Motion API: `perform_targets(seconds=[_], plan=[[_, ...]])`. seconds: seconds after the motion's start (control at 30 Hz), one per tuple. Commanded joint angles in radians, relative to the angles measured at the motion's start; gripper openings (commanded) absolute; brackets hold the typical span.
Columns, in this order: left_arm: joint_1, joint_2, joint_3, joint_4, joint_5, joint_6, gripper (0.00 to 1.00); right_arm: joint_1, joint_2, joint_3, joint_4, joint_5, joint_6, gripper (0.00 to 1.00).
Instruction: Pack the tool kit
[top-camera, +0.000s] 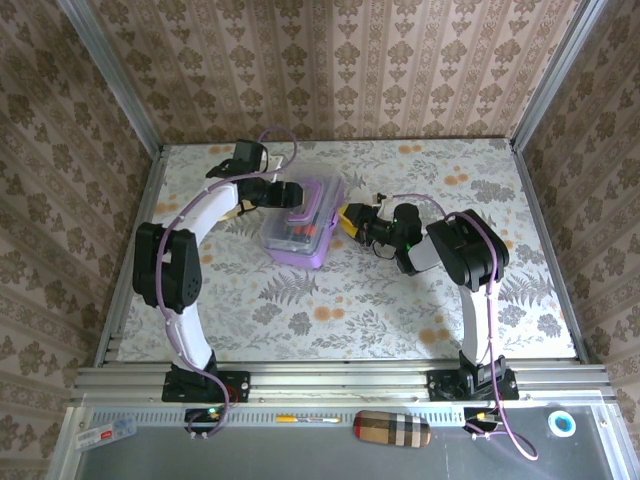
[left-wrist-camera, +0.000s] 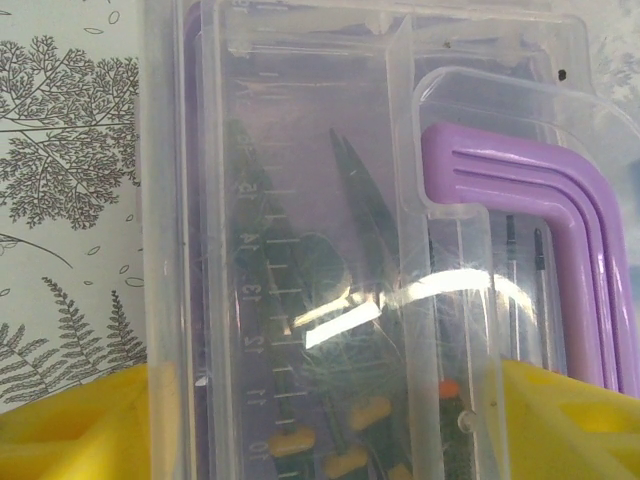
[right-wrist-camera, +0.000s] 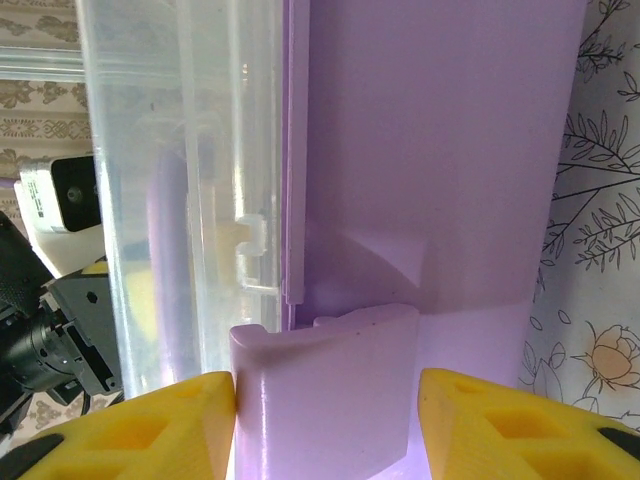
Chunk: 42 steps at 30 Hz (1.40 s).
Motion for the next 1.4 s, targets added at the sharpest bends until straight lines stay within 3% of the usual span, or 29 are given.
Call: perform_targets(seconds=[0.0, 0.17, 0.5, 0.7, 0.9, 1.37], plan=[[-0.022, 0.140, -0.082, -0.236, -0.149, -0.059, 0.37, -0.003, -0.015, -0.032, 0.018, 0.001, -0.011, 0.54], [-0.039, 0.145, -0.072, -0.259, -0.220, -0.052, 0.36, -0.027, -0.007, -0.069, 0.031, 0.008, -0.014, 0.57], [-0.041, 0.181, -0.064, -0.268, -0.226, -0.047, 0.33, -0.067, -0.049, -0.083, 0.031, -0.019, -0.027, 0.60], [-0.042, 0.178, -0.067, -0.264, -0.217, -0.048, 0.33, -0.071, -0.027, -0.086, -0.034, 0.010, -0.028, 0.52], [-0.044, 0.178, -0.064, -0.264, -0.208, -0.046, 0.32, -0.049, -0.017, -0.058, -0.109, 0.007, -0.053, 0.48], [-0.054, 0.180, -0.063, -0.265, -0.204, -0.041, 0.32, 0.003, -0.059, 0.049, -0.238, -0.036, -0.113, 0.55]])
